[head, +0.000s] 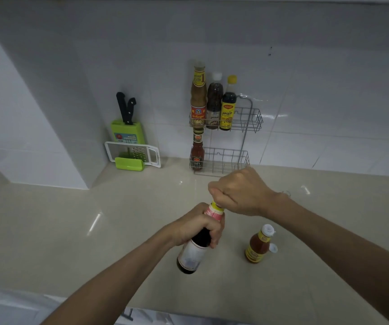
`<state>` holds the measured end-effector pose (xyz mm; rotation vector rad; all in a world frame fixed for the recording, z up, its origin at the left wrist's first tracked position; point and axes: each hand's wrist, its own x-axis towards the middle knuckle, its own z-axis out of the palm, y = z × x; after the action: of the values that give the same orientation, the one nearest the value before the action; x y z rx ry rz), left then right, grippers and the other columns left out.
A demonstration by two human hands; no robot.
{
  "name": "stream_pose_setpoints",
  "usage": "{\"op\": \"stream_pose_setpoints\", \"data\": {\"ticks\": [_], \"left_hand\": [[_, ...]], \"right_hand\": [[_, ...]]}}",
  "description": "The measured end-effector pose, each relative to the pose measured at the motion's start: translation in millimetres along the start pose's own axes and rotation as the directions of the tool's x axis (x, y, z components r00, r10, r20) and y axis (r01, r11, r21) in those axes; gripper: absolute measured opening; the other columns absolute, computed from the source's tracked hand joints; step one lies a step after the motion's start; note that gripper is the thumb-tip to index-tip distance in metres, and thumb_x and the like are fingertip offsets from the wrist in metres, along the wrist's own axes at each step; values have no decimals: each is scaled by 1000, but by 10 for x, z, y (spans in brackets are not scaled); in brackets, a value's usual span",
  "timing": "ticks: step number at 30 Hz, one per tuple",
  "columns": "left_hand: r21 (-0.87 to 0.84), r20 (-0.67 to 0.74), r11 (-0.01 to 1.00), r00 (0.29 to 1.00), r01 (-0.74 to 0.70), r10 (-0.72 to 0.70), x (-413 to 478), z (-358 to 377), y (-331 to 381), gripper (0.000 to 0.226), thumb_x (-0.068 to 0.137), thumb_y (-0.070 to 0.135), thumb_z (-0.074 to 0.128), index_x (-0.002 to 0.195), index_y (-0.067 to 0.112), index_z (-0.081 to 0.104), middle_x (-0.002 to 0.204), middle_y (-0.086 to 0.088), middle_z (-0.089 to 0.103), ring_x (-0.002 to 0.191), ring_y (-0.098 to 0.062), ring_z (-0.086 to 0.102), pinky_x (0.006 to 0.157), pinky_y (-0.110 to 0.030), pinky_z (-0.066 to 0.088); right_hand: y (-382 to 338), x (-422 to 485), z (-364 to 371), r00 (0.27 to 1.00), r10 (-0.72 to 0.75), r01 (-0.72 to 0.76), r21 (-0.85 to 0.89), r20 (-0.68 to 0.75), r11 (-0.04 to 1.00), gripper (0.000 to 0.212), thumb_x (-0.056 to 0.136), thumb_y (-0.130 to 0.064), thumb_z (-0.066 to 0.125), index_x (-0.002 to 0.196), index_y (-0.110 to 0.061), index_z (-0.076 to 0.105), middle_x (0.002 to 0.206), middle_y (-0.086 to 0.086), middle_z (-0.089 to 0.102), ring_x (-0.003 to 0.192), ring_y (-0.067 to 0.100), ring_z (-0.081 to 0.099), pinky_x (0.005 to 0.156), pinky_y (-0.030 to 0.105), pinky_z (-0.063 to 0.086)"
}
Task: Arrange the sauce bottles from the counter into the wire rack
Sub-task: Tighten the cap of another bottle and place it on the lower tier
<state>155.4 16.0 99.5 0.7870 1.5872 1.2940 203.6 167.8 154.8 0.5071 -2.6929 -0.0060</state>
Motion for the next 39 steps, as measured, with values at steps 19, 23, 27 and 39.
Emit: {"op": "stream_pose_setpoints", "data": {"ticks": [19,23,27,39], "left_hand": [[383,-598,901,798,203,75,99,28,6,9,51,21,60,54,12,59,52,-5,65,52,-24,58,54,-31,45],[531,-685,775,712,344,153,151,75,-63,10,67,30,56,69,21,58,70,-3,67,69,-29,57,56,-29,38],[470,-684,843,712,263,160,170,11,12,10,71,29,58,73,19,59,70,-3,68,66,-25,58,54,-31,40],[108,-135,994,990,-14,28,112,-531,-19,48,70,6,81,115,10,64,107,-5,73,101,-19,68,97,-35,52]], "right_hand": [[-180,117,41,898,412,-376,-219,153,900,29,96,-29,32,92,-14,56,83,8,63,78,31,61,58,32,35],[-239,135,175,778,557,-553,-106,291,827,24,97,-26,42,115,-14,50,106,12,60,98,34,57,68,36,39],[-209,225,262,656,714,-737,413,244,535,37,86,-49,48,62,-21,47,74,5,61,77,29,58,62,35,41],[607,663,-461,810,521,-553,650,270,522,23,87,-31,62,71,-15,66,70,-15,66,71,-1,61,67,24,47]]}}
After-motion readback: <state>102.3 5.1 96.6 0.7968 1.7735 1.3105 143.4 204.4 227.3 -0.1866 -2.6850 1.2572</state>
